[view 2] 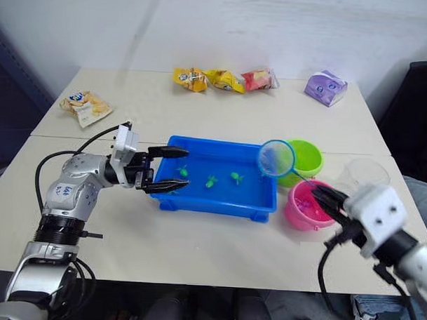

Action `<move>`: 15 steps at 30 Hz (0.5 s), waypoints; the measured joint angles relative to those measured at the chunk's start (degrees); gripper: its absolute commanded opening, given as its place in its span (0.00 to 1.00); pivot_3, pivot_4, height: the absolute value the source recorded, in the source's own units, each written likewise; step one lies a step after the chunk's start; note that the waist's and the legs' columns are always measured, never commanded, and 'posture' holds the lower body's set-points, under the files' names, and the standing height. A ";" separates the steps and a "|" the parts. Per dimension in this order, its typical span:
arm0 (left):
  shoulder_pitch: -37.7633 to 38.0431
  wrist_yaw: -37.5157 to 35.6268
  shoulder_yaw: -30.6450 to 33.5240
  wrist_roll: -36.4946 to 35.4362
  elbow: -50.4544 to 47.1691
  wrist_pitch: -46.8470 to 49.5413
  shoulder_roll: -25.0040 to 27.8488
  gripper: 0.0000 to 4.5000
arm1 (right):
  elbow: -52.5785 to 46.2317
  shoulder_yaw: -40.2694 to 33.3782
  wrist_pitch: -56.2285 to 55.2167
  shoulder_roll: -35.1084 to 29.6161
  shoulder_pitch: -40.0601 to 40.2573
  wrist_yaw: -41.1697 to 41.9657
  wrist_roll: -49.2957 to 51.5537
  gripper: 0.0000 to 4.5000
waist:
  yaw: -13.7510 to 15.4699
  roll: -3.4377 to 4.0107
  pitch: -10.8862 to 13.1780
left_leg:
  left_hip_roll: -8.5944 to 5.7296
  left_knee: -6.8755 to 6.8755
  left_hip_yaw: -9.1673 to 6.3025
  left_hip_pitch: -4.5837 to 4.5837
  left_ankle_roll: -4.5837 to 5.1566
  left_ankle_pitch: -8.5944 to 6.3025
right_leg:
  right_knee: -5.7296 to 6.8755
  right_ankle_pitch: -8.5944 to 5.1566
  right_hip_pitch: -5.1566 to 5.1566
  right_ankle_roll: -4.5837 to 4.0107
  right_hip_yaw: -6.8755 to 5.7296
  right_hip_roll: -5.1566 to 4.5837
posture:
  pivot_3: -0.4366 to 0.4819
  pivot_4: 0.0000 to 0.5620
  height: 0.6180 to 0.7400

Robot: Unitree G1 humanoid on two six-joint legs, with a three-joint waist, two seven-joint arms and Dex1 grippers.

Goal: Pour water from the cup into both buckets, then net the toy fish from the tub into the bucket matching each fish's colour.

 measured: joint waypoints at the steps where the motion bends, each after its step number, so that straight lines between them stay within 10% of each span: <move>1: 0.74 0.09 0.30 0.13 0.27 -0.29 0.60 0.99 | 0.86 2.91 2.45 -1.60 -3.01 -0.42 -0.69 0.00 | 0.10 0.00 0.00 | 0.00 -0.01 0.00 -0.01 0.00 0.00 | -0.05 0.00 0.00 0.00 -0.01 0.00 | 0.48 0.27 1.00; 15: 6.20 1.70 3.92 0.34 0.16 -2.42 3.77 0.99 | 21.92 39.63 4.18 -0.32 -34.62 0.08 -29.57 0.00 | 0.32 0.00 0.00 | -0.02 0.01 0.04 -0.18 -0.19 0.07 | -0.10 0.00 -0.17 0.00 0.00 -0.05 | 0.48 0.27 1.00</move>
